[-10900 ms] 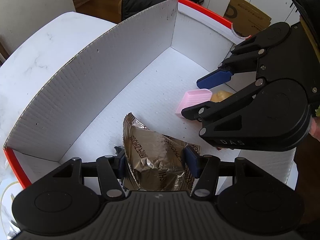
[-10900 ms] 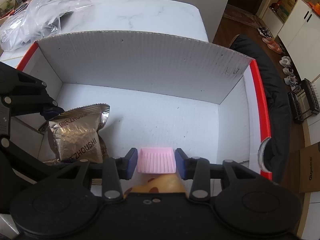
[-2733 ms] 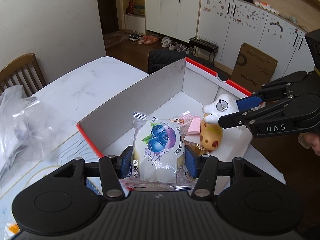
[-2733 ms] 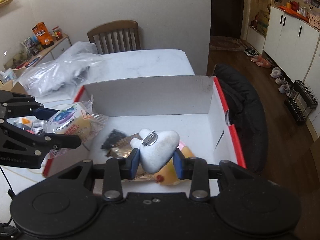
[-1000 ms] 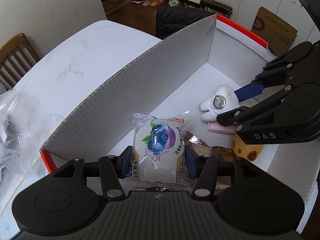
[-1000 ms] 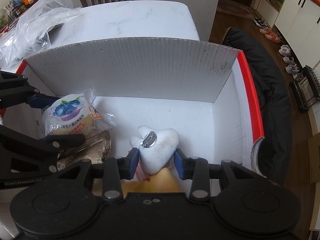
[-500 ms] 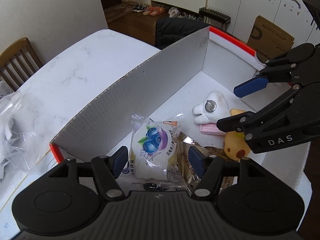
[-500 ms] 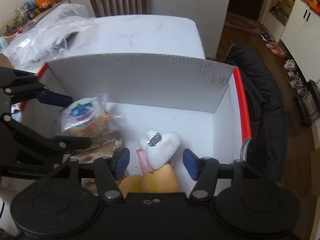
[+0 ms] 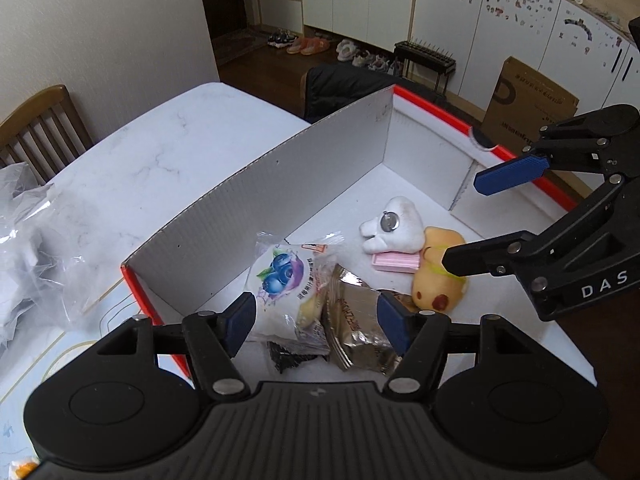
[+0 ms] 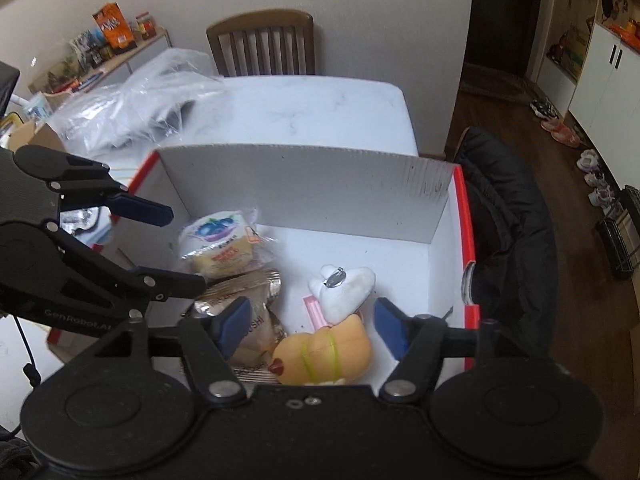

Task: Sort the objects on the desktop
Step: 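Open left tool to drop the snack pack while right tool releases the plush, then withdraw both tools from the box back to the item pile, then grasp the white tissue pack with left tool while right tool grasps pink binder clip, then carry the tissue pack and pink binder clip into the red shoebox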

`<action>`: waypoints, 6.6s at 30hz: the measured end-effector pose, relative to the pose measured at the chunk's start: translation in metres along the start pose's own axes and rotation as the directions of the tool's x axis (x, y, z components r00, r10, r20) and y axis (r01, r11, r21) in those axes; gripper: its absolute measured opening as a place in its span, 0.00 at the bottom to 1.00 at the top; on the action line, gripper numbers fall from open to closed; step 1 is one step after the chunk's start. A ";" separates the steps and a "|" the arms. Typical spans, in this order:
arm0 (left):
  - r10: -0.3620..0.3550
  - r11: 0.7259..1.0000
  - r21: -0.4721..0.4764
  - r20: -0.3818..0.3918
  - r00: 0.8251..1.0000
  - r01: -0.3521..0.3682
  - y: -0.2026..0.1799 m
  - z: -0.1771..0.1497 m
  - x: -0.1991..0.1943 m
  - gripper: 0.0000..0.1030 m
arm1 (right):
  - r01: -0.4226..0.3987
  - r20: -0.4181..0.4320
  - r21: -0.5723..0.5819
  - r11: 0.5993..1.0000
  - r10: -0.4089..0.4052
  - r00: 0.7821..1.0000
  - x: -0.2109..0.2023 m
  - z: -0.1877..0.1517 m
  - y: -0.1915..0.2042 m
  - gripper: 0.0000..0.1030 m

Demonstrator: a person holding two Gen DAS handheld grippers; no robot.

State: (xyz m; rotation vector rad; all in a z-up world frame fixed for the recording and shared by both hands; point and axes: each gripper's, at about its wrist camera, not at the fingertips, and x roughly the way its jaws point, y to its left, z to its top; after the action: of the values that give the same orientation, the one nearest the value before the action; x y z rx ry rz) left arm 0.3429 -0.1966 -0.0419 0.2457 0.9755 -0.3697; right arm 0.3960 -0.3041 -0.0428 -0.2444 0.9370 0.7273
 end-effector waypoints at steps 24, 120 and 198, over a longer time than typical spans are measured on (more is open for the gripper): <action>-0.014 0.997 -0.074 0.109 0.994 0.023 0.004 -0.051 -0.071 0.81 | -0.050 0.138 -0.017 0.999 0.051 0.989 -0.043 -0.020 0.055 0.87; 0.066 0.891 -0.446 -0.067 0.996 -0.089 0.299 -0.235 -0.049 0.99 | -0.146 0.006 -0.144 0.979 0.149 0.989 0.186 0.027 0.351 0.86; -0.030 0.981 -0.186 0.167 0.986 0.062 0.116 -0.122 -0.133 0.41 | 0.093 0.221 -0.008 0.996 -0.089 0.971 -0.038 -0.017 0.216 0.53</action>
State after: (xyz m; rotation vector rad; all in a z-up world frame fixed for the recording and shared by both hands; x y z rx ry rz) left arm 0.2307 -0.0201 0.0083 0.0177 0.8496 -0.3307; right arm 0.2269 -0.1705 0.0021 -0.2163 0.7040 0.6642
